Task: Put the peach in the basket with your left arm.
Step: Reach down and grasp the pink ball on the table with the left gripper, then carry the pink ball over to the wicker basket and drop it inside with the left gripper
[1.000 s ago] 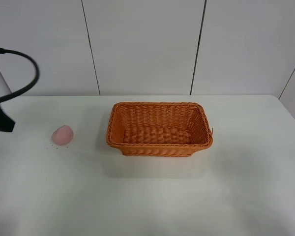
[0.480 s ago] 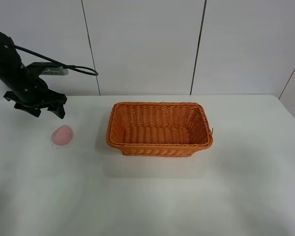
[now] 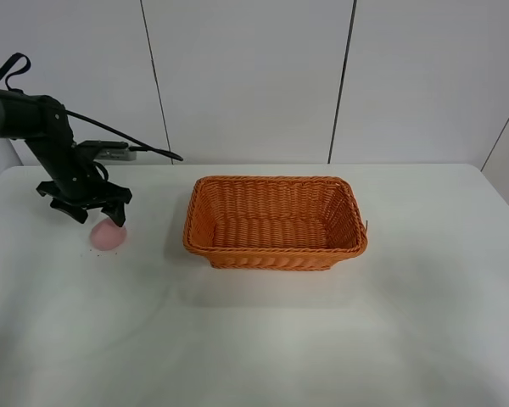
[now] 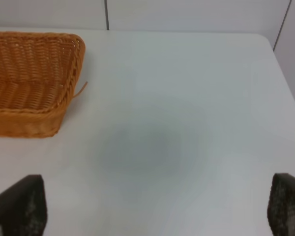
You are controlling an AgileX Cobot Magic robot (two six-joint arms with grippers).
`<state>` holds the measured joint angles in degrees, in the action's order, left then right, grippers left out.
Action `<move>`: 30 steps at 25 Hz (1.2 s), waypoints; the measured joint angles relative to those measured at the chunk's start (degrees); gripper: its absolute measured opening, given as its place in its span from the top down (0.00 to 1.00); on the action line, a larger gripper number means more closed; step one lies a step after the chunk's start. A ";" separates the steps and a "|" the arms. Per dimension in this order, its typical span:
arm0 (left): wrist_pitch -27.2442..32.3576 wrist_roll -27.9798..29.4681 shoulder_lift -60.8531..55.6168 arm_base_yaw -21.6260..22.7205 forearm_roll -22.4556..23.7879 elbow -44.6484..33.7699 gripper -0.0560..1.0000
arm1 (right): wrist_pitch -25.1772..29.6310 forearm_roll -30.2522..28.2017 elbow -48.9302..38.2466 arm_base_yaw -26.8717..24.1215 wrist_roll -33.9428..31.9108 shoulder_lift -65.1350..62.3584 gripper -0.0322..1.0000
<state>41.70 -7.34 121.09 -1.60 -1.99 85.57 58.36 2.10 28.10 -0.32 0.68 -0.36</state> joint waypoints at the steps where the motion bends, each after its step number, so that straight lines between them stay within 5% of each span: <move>1: -0.34 0.00 0.47 0.00 0.00 0.00 0.23 | 0.00 0.00 0.00 0.00 0.00 0.00 0.30; 12: -2.85 -0.02 4.66 0.00 0.00 0.28 0.24 | 0.00 0.00 0.00 0.00 0.00 0.00 0.30; 15: -2.57 1.07 4.63 0.00 0.00 0.28 0.40 | 0.00 0.00 0.00 0.00 0.00 0.00 0.30; 18: -0.74 1.72 4.44 0.00 0.11 0.41 0.73 | 0.00 0.00 0.00 0.00 0.00 0.00 0.30; 20: 0.63 2.28 3.59 0.00 0.31 0.80 0.84 | 0.00 0.00 0.00 0.00 0.00 0.00 0.30; 30: 17.42 6.75 -3.62 -1.89 1.99 12.94 0.90 | 0.00 0.00 0.00 0.00 0.00 0.00 0.30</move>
<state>59.12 -0.59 117.48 -3.49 0.00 98.50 58.36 2.10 28.10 -0.32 0.68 -0.36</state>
